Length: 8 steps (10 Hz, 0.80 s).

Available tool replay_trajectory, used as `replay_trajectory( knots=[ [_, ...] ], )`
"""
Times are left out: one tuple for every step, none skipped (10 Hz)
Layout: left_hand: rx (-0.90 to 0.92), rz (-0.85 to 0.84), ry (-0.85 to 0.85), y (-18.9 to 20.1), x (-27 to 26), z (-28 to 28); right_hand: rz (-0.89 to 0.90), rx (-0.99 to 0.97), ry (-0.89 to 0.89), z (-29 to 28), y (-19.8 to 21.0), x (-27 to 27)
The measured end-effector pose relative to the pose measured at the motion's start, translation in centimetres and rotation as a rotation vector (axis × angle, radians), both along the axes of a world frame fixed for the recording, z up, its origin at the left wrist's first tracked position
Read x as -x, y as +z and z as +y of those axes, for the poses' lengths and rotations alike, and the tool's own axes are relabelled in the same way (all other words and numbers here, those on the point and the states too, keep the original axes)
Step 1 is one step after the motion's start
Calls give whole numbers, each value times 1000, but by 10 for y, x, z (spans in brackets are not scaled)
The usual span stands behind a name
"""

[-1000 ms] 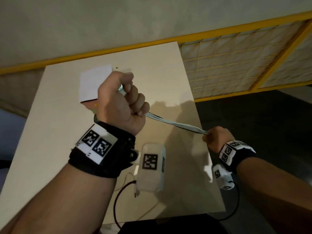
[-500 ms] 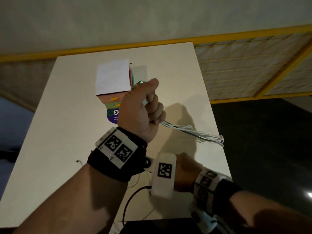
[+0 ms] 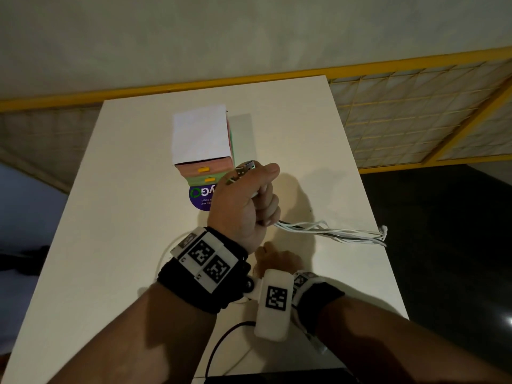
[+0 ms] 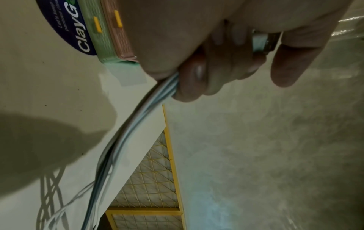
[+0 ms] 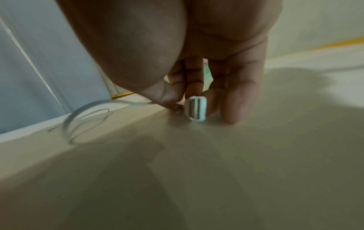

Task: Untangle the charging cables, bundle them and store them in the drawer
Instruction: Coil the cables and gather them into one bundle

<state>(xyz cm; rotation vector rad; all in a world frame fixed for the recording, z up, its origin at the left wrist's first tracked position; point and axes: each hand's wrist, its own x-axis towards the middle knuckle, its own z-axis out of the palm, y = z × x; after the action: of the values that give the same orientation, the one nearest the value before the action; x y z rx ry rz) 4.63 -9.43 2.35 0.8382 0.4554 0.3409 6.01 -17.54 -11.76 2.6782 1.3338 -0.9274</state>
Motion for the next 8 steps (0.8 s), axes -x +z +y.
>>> replay_trajectory(
  knots=[
    [13, 29, 16, -2, -1, 3, 155, -22, 37, -10, -17, -5],
    [23, 14, 13, -5, -3, 5, 324, -66, -18, -16, -13, -12],
    [20, 5, 7, -7, -6, 6, 360, -45, -59, -11, -18, -20],
    [20, 20, 11, -8, -9, 9, 387, -103, 0, -11, 8, -33],
    [3, 20, 10, -10, -13, 14, 322, -320, -11, -21, 34, -38],
    [-61, 18, -3, -13, -15, 20, 409, -502, -98, -30, 59, -44],
    [-90, 15, -5, -18, -17, 25, 468, -562, -179, -36, 82, -61],
    [-121, -5, -9, -19, -20, 27, 563, -754, -346, -36, 99, -71]
  ],
)
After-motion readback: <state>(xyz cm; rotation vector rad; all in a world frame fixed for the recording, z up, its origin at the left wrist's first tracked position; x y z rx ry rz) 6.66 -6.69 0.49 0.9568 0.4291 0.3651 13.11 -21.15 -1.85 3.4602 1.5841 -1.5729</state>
